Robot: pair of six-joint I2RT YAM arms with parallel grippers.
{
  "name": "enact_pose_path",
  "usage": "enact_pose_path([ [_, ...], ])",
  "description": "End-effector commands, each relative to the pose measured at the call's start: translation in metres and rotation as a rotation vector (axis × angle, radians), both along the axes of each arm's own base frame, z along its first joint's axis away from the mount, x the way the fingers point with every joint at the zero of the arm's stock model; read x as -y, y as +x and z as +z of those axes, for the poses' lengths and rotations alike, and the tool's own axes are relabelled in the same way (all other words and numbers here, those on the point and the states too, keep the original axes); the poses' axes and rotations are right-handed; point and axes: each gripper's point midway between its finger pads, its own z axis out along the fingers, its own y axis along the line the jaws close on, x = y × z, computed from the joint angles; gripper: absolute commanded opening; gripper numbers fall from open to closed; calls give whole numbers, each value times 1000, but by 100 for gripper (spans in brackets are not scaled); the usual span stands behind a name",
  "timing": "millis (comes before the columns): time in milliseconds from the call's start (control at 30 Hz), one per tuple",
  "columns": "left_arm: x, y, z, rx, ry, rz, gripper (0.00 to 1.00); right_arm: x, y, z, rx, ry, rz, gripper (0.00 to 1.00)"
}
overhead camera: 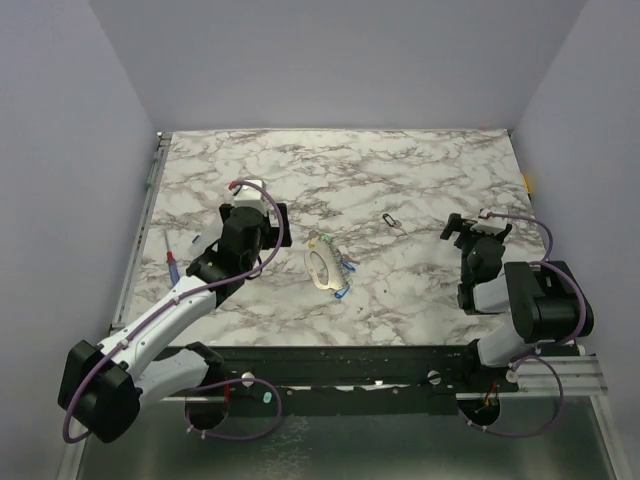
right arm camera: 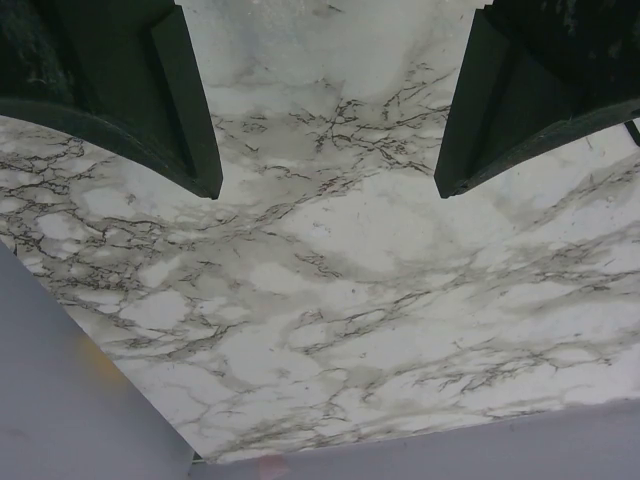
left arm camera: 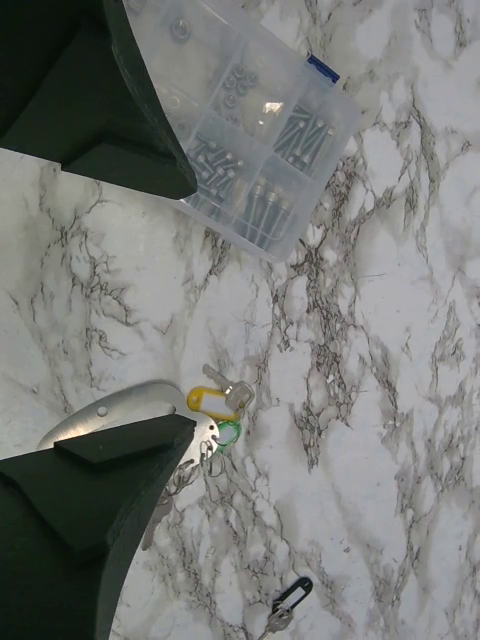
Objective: Put the keys on the keyring
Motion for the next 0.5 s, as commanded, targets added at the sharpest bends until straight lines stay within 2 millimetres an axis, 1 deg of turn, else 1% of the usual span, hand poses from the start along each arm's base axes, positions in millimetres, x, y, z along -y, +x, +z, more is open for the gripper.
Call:
enact_pose_path([
  [0,-7,4,4,15,-20,64,99,-3,2,0,3,7,14,100],
  [167,-5,0,8,28,-3,24,99,-1,1,0,2,3,7,100],
  [233,2,-4,12,40,15,-47,99,2,-2,2,16,5,-19,100],
  [300,3,-7,11,50,47,-94,99,5,-3,3,20,8,-45,100],
  [400,0,-8,13,60,74,-96,99,5,-5,4,25,5,-46,100],
  [467,5,-10,14,62,77,-137,98,2,-6,6,36,-4,-41,100],
])
